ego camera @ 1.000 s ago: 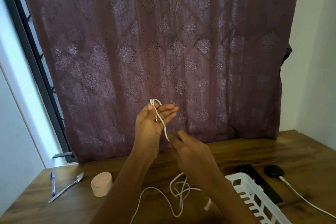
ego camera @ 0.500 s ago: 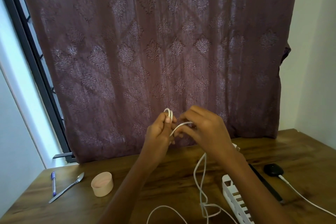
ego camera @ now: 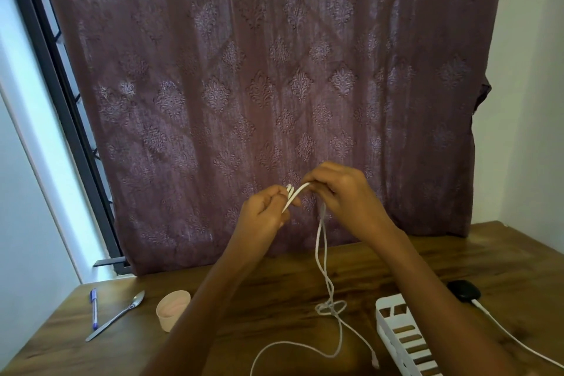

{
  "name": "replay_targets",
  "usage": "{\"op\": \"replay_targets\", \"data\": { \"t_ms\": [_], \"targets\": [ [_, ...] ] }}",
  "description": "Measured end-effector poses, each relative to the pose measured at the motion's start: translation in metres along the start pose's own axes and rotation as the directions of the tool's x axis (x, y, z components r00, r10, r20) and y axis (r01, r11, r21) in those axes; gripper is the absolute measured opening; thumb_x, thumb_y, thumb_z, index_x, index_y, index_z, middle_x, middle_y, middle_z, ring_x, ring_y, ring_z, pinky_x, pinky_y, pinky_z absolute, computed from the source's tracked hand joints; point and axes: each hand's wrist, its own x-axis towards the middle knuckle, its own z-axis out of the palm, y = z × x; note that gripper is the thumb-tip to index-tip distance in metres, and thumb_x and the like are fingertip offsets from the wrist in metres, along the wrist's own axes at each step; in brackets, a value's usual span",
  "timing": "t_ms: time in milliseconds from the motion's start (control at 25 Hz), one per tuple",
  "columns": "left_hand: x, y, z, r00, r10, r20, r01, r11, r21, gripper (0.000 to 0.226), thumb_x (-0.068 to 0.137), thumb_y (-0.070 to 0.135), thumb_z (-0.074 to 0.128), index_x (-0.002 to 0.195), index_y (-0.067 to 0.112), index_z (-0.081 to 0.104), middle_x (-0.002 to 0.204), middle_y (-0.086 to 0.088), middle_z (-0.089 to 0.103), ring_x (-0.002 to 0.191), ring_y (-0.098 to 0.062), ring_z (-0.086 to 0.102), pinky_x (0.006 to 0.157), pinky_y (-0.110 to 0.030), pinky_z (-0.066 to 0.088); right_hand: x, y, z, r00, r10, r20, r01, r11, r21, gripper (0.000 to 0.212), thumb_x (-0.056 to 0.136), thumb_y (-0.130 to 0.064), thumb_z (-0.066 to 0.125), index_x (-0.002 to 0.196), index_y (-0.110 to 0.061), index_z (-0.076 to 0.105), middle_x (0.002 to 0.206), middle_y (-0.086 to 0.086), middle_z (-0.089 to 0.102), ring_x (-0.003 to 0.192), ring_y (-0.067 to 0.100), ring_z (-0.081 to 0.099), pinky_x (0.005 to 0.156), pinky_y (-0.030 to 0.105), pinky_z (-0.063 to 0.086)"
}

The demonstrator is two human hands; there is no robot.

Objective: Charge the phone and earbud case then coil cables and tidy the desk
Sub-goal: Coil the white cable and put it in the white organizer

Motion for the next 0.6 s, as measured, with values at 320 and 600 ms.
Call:
{"op": "replay_targets", "data": {
  "t_ms": [320,600],
  "targets": [
    [-0.004,0.011,-0.005,0.986,-0.138,0.094,0.167,0.84,-0.517,0.031,0.094,0.027,0.039,0.077,0.011,0.058,0.043,0.009,0.031,0.034,-0.001,0.022,0.036,-0.014,0.026,-0.004,0.014,0.017,0.958,0.286,0.005,-0.275,0.918,0.284,0.015,0.083,-0.019,0.065,0.093,-0.011,0.073,0.085,0.003,0.072,0.081,0.018,0.065,0.074,0.032,0.051],
    [-0.003,0.01,-0.004,0.993,-0.118,0.007,0.108,0.877,-0.469,0.032,0.098,0.026,0.034,0.079,0.01,0.055,0.042,0.01,0.033,0.034,-0.002,0.024,0.038,-0.014,0.027,-0.041,0.001,0.037,0.758,0.572,-0.314,-0.434,0.801,0.411,0.032,0.074,-0.023,0.075,0.102,-0.019,0.06,0.088,-0.007,0.054,0.074,0.006,0.054,0.062,0.005,0.044]
  ]
}}
